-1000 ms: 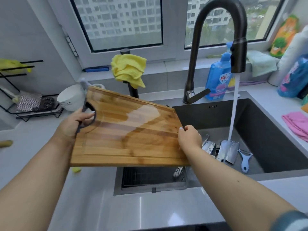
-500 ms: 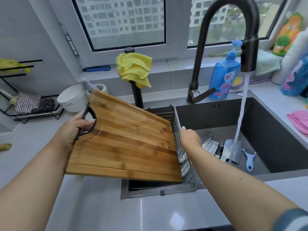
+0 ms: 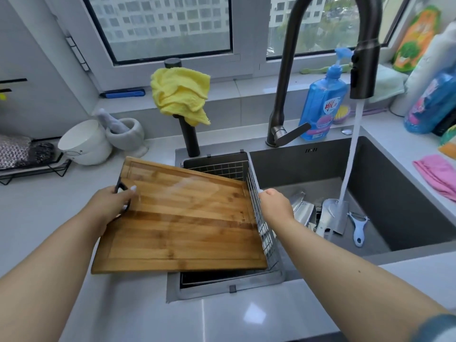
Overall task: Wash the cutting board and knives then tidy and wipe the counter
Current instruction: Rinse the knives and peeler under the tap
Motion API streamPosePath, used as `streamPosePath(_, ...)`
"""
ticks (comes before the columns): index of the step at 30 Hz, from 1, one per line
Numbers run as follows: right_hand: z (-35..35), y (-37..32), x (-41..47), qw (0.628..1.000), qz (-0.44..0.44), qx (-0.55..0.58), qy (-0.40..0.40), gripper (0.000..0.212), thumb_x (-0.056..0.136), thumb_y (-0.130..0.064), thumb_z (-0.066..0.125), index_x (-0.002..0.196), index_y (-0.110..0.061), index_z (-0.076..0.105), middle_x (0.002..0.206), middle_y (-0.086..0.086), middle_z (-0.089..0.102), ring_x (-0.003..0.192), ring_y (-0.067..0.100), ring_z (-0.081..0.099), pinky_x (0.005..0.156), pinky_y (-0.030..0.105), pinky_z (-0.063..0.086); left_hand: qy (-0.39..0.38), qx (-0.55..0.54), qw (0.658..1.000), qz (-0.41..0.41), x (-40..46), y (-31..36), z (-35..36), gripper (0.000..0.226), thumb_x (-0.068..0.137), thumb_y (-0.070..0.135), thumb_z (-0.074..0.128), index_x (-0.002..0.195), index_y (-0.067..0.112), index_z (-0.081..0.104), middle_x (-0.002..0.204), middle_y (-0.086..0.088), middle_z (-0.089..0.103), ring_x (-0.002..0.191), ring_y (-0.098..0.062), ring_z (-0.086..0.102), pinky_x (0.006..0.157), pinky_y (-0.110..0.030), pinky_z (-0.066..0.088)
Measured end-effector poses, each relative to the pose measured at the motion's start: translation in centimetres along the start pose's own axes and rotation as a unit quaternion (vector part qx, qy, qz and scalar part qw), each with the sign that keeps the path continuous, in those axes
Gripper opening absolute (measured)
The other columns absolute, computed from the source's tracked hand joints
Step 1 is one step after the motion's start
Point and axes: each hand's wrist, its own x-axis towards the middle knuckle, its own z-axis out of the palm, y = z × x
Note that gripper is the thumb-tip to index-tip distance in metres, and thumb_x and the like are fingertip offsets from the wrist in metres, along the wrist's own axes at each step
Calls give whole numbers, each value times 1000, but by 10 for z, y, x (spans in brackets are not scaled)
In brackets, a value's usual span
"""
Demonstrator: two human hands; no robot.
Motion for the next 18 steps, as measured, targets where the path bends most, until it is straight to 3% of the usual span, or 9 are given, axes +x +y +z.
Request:
streamPosePath(5, -3, 4, -4, 1000, -18, 8, 1, 26, 96, -23, 34, 78, -12, 50, 73, -2, 50, 64, 14, 41, 53, 28, 30, 93, 167, 981, -21, 6, 6, 17, 37, 85, 40, 62, 97, 5, 59, 103, -22, 61, 86, -34, 54, 72, -37, 41)
streamPosePath(7, -8, 8, -3, 999, -17, 33, -8, 25, 95, -20, 36, 72, -13, 44, 69, 0, 47, 62, 15, 38, 53, 28, 28, 133, 255, 957, -35, 8, 16, 28, 42, 83, 42, 57, 102, 4, 58, 112, -26, 57, 100, -40, 51, 79, -41, 41)
streamPosePath(9, -13, 18, 3, 998, -2, 59, -8, 27, 94, -20, 39, 78, -4, 53, 75, 12, 54, 67, 18, 42, 56, 30, 30, 186, 307, 933, 9, 2, 35, 46, 50, 81, 45, 54, 114, 8, 57, 123, -25, 51, 117, -43, 41, 93, -46, 38)
streamPosePath(11, -21, 33, 11, 996, 32, 83, -8, 31, 89, -22, 42, 87, 3, 61, 92, 20, 66, 72, 21, 50, 61, 31, 39, 201, 245, 942, 106, -13, 61, 78, 48, 83, 33, 55, 126, 12, 55, 131, -20, 49, 124, -37, 41, 100, -45, 36)
streamPosePath(14, -44, 64, 25, 987, 114, 89, -65, 20, 86, -18, 49, 72, -10, 61, 86, 14, 70, 75, 25, 65, 69, 36, 54, 109, 125, 963, 212, -47, 96, 140, 29, 87, 18, 56, 115, 15, 63, 119, -7, 59, 98, -19, 57, 80, -30, 45)
streamPosePath(18, -92, 117, 44, 972, 199, 62, -112, 23, 91, -11, 47, 70, -10, 58, 67, 8, 63, 56, 19, 58, 55, 29, 49, -60, 131, 958, 248, -78, 117, 232, 14, 89, 15, 53, 93, 24, 62, 87, 5, 63, 73, -9, 59, 57, -23, 43)
